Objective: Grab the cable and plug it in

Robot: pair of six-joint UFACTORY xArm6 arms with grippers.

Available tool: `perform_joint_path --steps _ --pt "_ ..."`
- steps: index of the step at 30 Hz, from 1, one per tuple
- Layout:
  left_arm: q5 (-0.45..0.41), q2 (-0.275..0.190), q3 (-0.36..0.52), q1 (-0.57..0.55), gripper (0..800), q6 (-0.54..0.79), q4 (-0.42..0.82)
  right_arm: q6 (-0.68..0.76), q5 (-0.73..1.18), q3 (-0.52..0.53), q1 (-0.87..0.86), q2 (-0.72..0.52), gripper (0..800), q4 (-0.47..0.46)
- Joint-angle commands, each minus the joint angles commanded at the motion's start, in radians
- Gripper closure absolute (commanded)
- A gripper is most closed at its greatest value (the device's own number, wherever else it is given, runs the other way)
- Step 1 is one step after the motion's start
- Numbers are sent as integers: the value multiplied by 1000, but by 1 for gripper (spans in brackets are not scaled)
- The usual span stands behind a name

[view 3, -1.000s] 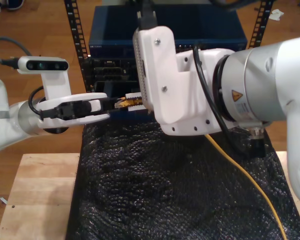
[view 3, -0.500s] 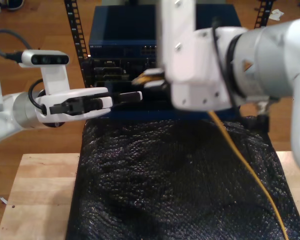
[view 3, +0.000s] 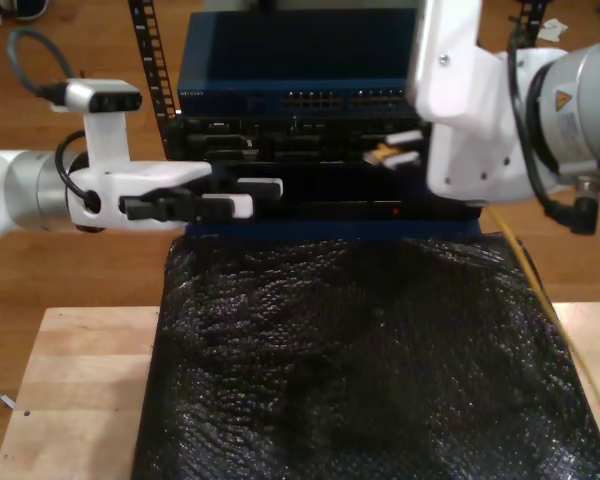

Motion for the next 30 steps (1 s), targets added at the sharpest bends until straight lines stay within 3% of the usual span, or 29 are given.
perform_joint_path --steps 9,17,22,30 --pt "-126 -71 -61 9 2 0 236 21 112 -5 -35 97 800 -17" --pt "-203 -117 -69 25 2 5 423 104 164 -11 -35 216 800 -138" --pt "-218 -130 -83 54 1 29 554 143 195 -35 -35 275 800 -180" --pt "-212 -184 -72 63 1 189 764 187 195 -34 -34 305 800 -287"
